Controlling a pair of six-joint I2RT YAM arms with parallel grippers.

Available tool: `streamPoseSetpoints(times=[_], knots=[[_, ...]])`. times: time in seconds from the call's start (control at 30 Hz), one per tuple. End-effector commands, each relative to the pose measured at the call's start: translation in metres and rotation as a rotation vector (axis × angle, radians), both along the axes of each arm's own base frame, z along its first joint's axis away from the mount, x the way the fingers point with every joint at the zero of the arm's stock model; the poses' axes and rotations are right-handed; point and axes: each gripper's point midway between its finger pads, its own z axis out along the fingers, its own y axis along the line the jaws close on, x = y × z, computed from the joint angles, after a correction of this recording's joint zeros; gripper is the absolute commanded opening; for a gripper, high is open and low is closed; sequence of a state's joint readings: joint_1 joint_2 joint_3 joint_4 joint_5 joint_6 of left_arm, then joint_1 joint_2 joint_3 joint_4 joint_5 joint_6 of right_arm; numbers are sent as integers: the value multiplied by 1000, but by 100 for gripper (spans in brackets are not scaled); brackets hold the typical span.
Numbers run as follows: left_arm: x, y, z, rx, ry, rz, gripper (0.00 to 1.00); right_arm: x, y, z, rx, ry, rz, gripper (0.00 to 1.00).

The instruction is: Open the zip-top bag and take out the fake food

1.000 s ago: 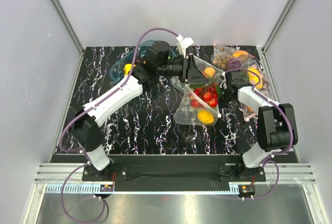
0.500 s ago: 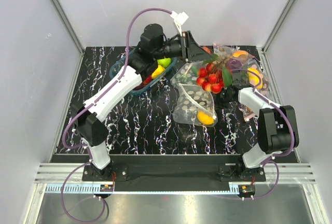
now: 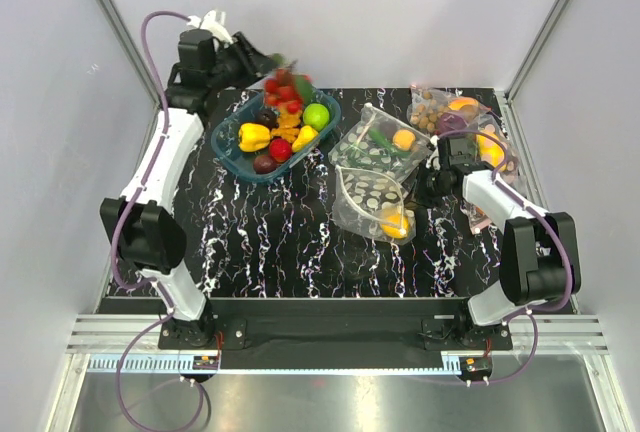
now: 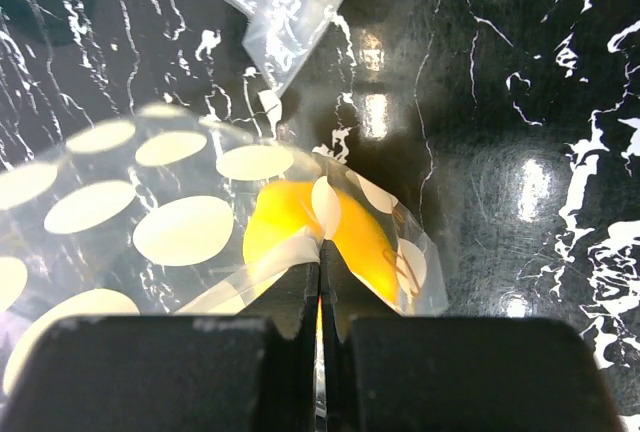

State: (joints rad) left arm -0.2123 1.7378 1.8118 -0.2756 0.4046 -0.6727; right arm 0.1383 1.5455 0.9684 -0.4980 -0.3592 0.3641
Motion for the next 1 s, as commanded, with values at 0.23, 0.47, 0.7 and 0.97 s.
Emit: streamPoseSetpoints(times=[0.23,0.47,0.7,0.97], knots=[[46,49,-104,275,133,144,0,8,7,16,26,-43,4,0],[56,46,-117,259,156,142,0,10,6,15,17,-37,2,0],[67,39,-120,225,157,135,0,10,2,14,-7,-30,-5,0],[72,32,-162,250,249,96,22,14,-1,14,-27,-26,-9,0]])
